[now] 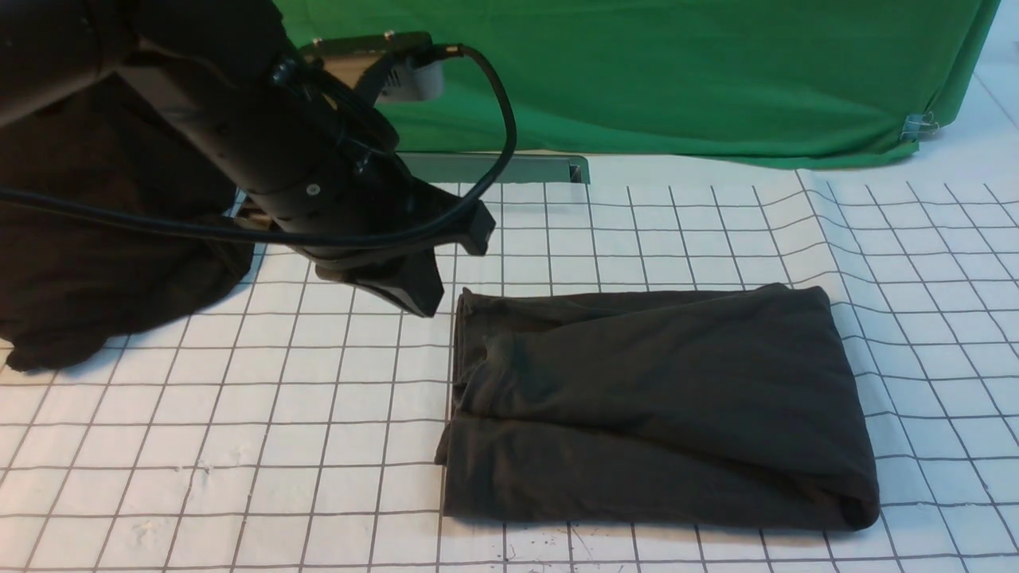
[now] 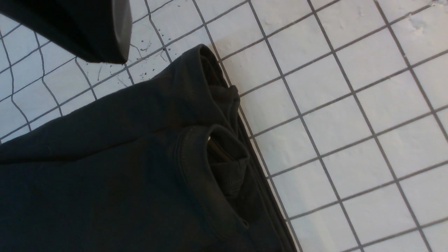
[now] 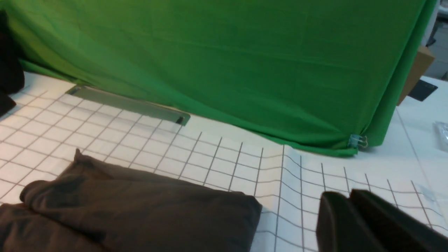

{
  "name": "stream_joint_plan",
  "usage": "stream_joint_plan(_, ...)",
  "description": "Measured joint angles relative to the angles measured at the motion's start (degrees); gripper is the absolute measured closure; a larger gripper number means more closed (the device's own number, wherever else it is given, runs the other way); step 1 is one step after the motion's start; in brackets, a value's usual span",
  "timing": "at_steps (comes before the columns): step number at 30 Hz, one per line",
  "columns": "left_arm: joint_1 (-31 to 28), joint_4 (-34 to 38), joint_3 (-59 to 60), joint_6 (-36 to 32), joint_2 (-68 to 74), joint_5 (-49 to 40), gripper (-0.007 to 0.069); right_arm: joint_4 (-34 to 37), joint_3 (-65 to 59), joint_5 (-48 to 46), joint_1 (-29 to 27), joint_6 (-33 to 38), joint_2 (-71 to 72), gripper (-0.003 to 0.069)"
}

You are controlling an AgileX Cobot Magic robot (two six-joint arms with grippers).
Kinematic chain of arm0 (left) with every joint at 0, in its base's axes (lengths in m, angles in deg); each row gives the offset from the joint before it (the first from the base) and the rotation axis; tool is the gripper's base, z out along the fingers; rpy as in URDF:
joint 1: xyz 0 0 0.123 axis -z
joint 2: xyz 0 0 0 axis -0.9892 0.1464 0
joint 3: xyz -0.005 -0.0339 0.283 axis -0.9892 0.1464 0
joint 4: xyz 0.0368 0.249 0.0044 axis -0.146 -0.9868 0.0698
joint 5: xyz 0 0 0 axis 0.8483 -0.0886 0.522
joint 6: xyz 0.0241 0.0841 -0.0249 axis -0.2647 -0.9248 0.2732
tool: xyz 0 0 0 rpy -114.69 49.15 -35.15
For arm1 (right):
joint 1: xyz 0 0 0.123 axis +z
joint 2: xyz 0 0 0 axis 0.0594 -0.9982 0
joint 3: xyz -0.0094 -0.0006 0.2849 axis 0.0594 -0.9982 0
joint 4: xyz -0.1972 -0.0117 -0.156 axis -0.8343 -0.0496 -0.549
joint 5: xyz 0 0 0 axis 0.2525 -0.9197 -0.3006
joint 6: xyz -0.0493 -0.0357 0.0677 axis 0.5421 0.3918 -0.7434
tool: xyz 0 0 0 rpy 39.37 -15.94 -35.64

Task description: Fold a long-sleeved shirt over a white checkered tablecloth.

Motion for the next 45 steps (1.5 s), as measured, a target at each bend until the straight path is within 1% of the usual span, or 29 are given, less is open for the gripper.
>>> stream_joint_plan(4,0.0,-0.12,0.0,-0.14,0.0,0.34,0.0624,0.2,-4.53,5.69,0.0,-1.32,0.55,0.0617)
stream_joint_plan(9,0.0,-0.52,0.0,-1.16,0.0,0.84,0.0624,0.17,-5.05,8.36,0.0,-1.92,0.55,0.0611)
stream_joint_plan(17,0.0,-0.86,0.0,-2.43,0.0,2.02,0.0624,0.22,-5.05,8.52,0.0,-2.15,0.55,0.0591)
stream_joint_plan(35,0.0,-0.86,0.0,-2.63,0.0,3.04,0.0622,0.22,-6.07,8.9,0.0,-2.21,0.55,0.0537)
stream_joint_plan(38,0.0,-0.86,0.0,-2.63,0.0,3.1,0.0622,0.22,-9.88,12.04,0.0,-2.21,0.55,0.0532)
stream_joint_plan(40,0.0,-0.86,0.0,-2.63,0.0,3.15,0.0622,0.22,-14.44,15.9,-0.13,-2.21,1.91,0.0526)
stream_joint_plan(45,0.0,-1.16,0.0,-2.63,0.0,3.8,0.0622,-0.65,-22.6,16.64,-0.57,-2.21,7.33,0.0515)
